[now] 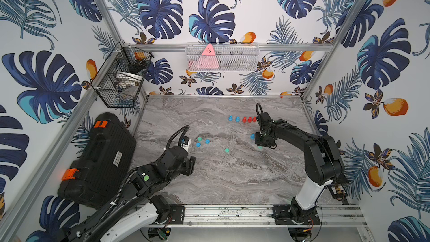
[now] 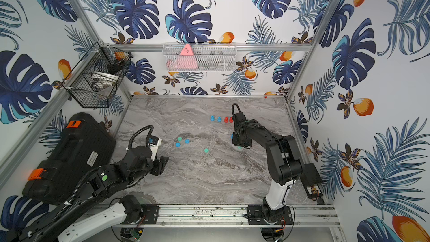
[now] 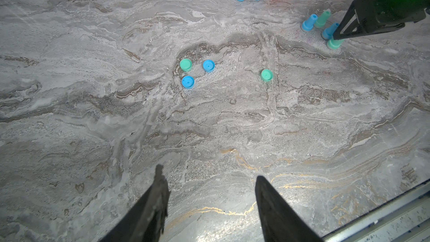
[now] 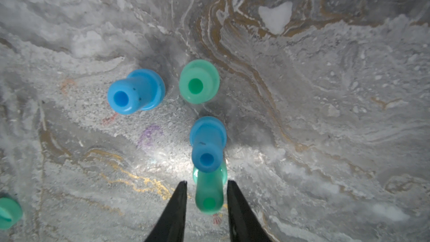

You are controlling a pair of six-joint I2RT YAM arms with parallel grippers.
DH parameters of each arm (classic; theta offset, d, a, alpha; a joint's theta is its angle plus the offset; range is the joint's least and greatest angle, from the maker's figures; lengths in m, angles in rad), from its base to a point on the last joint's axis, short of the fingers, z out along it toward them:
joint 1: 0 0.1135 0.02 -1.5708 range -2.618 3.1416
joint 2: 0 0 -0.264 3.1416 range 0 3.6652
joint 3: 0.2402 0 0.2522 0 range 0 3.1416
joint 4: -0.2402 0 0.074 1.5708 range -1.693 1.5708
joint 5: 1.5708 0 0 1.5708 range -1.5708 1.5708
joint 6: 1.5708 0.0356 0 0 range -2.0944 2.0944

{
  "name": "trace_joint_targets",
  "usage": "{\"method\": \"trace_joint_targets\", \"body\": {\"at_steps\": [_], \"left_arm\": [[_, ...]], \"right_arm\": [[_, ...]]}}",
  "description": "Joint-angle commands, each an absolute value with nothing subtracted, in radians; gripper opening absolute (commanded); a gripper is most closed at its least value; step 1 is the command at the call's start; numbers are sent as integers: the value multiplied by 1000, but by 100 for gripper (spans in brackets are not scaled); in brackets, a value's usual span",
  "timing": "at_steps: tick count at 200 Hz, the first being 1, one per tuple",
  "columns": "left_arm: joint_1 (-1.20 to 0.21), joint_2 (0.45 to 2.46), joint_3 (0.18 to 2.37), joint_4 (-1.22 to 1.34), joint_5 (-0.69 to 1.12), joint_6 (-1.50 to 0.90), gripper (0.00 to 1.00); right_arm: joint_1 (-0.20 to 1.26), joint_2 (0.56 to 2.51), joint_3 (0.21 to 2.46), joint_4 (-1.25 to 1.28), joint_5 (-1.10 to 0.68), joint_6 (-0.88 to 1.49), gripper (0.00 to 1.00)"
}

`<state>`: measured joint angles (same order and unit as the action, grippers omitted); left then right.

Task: Close the stamp cap
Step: Pick up the stamp from the center of the board.

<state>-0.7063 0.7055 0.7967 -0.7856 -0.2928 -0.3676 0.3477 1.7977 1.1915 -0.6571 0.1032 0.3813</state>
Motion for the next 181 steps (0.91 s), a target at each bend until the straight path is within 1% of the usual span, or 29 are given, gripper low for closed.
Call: {"method": "trace_joint_targets", "body": {"at_steps": [1, 75, 121, 142, 181], "left_arm": [[-704, 704, 801, -768, -304, -359, 64], [-704, 703, 802, -767, -302, -359, 64], [-704, 701, 801, -769, -303, -359, 64], [-703, 701, 801, -769, -303, -358, 64], [-703, 698, 801, -768, -301, -358, 64]], "right_arm": [[347, 1807, 1197, -647, 117, 380, 32], [345, 1825, 1200, -646, 127, 374, 28], [345, 1825, 1197, -646, 123, 376, 23], [345, 1817, 1192, -654, 126, 380, 20], [348, 1769, 1171, -681, 158, 385, 18]]}}
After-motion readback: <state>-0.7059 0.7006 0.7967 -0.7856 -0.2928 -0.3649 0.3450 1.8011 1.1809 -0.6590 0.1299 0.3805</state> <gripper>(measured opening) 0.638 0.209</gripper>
